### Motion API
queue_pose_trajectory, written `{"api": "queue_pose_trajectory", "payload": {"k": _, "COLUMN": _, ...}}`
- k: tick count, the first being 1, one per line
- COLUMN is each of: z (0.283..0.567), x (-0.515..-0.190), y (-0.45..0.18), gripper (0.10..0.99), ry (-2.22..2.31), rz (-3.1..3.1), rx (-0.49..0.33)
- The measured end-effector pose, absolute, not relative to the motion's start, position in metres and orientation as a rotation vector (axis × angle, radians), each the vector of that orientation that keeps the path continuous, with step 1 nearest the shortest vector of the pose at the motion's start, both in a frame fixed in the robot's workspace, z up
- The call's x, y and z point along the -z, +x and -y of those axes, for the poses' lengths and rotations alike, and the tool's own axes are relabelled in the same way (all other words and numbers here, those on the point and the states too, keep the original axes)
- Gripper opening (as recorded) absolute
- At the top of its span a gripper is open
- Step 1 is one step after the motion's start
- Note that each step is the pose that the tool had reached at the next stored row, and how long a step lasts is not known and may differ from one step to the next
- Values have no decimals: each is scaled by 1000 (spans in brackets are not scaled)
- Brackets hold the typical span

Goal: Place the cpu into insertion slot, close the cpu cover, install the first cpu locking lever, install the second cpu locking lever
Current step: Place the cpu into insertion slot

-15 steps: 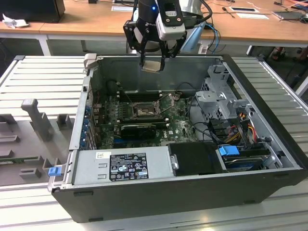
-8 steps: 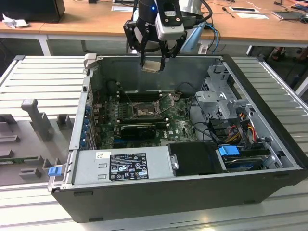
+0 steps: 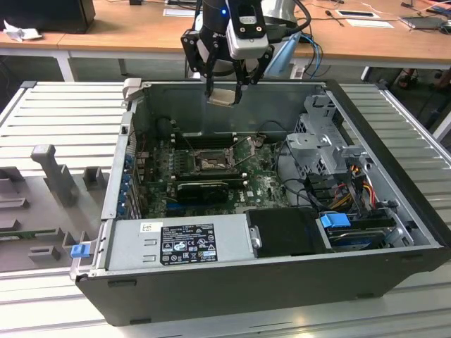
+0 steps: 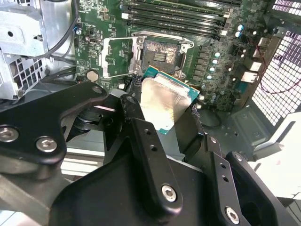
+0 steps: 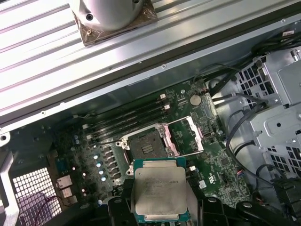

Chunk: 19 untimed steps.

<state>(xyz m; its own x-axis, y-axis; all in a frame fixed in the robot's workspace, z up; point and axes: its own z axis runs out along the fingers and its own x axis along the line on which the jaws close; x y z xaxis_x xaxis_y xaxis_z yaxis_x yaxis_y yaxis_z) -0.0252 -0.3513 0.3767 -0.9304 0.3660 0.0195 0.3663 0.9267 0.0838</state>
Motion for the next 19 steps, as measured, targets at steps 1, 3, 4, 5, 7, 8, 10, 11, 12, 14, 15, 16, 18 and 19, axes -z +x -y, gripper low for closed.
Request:
{"api": "queue_pose_trajectory", "payload": {"k": 1, "z": 351, "x": -377, "y": -25, "gripper": 529, "ry": -590, "rz": 3079, "rx": 135}}
{"api": "queue_pose_trajectory", "payload": {"k": 3, "z": 351, "x": -377, "y": -25, "gripper": 529, "ry": -598, "rz": 3078, "rx": 135}}
{"api": "queue_pose_trajectory", "payload": {"k": 4, "z": 351, "x": -377, "y": -25, "gripper": 529, "ry": -601, "rz": 3077, "rx": 135}}
{"api": "queue_pose_trajectory", "payload": {"k": 5, "z": 351, "x": -377, "y": -25, "gripper": 529, "ry": -605, "rz": 3077, "rx": 135}}
{"api": "queue_pose_trajectory", "payload": {"k": 7, "z": 351, "x": -377, "y": -25, "gripper": 529, "ry": -612, "rz": 3076, "rx": 135}}
{"api": "queue_pose_trajectory", "payload": {"k": 8, "z": 351, "x": -377, "y": -25, "gripper": 529, "ry": -615, "rz": 3075, "rx": 135}}
{"api": "queue_pose_trajectory", "payload": {"k": 10, "z": 351, "x": -377, "y": -25, "gripper": 529, "ry": -623, "rz": 3074, "rx": 135}}
{"api": "queue_pose_trajectory", "payload": {"k": 11, "z": 351, "x": -377, "y": -25, "gripper": 529, "ry": -626, "rz": 3073, "rx": 135}}
{"api": "queue_pose_trajectory", "payload": {"k": 12, "z": 351, "x": -377, "y": -25, "gripper": 529, "ry": -631, "rz": 3072, "rx": 135}}
{"api": "queue_pose_trajectory", "payload": {"k": 14, "z": 351, "x": -377, "y": -25, "gripper": 529, "ry": -641, "rz": 3071, "rx": 135}}
{"api": "queue_pose_trajectory", "payload": {"k": 15, "z": 351, "x": -377, "y": -25, "gripper": 529, "ry": -644, "rz": 3070, "rx": 135}}
{"api": "queue_pose_trajectory", "payload": {"k": 16, "z": 351, "x": -377, "y": -25, "gripper": 529, "ry": -648, "rz": 3069, "rx": 135}}
{"api": "queue_pose_trajectory", "payload": {"k": 18, "z": 351, "x": -377, "y": -25, "gripper": 529, "ry": -658, "rz": 3067, "rx": 135}}
{"api": "queue_pose_trajectory", "payload": {"k": 19, "z": 351, "x": -377, "y": -25, "gripper": 529, "ry": -663, "rz": 3066, "rx": 135}}
